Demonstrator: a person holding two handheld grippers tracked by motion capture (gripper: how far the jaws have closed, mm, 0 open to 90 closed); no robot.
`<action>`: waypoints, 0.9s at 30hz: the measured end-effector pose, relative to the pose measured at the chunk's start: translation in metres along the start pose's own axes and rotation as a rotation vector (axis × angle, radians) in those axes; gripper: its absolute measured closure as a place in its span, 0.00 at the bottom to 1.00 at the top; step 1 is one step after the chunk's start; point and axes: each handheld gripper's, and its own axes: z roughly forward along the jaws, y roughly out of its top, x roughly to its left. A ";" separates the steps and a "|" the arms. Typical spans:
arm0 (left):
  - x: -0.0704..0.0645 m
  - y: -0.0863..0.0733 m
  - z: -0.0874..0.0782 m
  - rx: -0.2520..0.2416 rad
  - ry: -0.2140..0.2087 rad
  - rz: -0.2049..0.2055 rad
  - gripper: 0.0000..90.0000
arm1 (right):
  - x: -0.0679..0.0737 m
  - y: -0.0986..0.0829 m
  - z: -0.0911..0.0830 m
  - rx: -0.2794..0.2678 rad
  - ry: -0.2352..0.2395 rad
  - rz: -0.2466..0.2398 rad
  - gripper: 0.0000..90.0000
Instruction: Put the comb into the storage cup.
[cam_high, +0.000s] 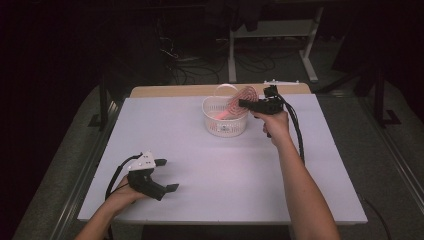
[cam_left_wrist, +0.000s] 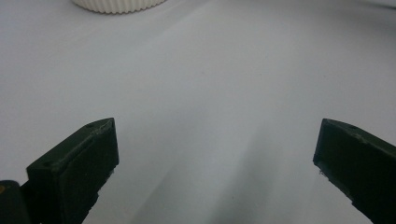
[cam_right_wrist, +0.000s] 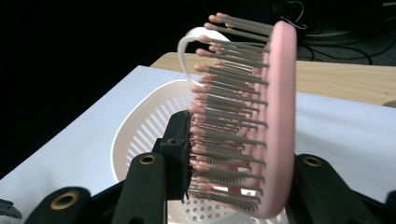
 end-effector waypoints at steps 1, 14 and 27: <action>0.000 0.000 0.000 0.001 0.000 0.001 0.00 | 0.000 0.000 0.000 0.000 0.000 0.000 0.67; -0.001 0.000 0.001 0.003 -0.001 0.001 0.00 | -0.001 -0.004 -0.002 0.001 -0.061 -0.024 0.51; -0.001 0.000 0.001 0.003 0.000 0.003 0.00 | 0.002 -0.007 -0.011 0.033 -0.117 -0.093 0.27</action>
